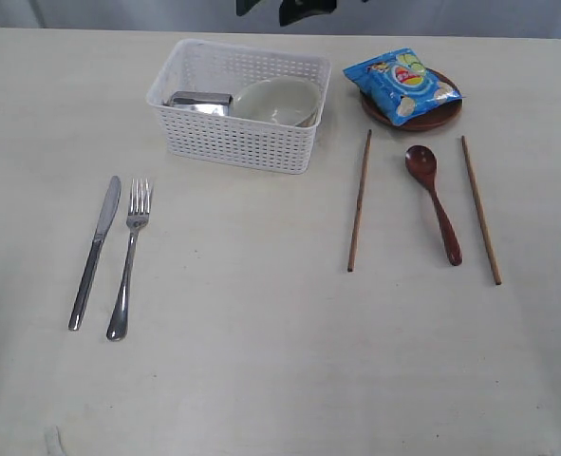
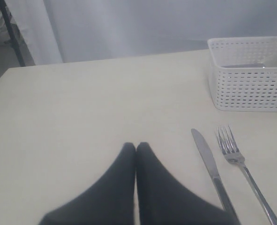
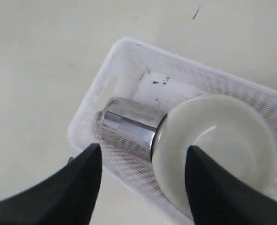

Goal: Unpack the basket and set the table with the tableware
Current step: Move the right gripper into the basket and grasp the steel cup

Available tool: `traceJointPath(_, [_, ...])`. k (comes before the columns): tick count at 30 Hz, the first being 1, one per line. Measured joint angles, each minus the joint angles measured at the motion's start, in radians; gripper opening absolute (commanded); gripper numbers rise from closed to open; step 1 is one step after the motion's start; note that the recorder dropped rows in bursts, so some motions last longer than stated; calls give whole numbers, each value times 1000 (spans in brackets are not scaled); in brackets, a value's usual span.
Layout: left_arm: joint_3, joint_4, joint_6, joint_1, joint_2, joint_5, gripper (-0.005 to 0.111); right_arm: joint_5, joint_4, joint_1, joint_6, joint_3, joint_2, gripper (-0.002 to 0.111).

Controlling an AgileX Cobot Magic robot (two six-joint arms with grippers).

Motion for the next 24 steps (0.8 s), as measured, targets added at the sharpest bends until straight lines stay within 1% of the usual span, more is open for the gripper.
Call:
traceJointPath(1, [0,0,0,0,0,0,0,14,34,0,-9,-52,66,52])
traceJointPath(3, [0,0,0,0,0,0,0,36,41,0,-16,-112,144,52])
traceJointPath(8, [0,0,0,0,0,0,0,81,39,0,-17,-196,256,52])
traceJointPath(13, [0,0,0,0,0,0,0,78,86,0,-17,-200,307,52])
traceJointPath(22, [0,0,0,0,0,0,0,45,328,0,-115,-200,374,52])
traceJointPath(24, [0,0,0,0,0,0,0,41,364,0,-140,-200,384,48])
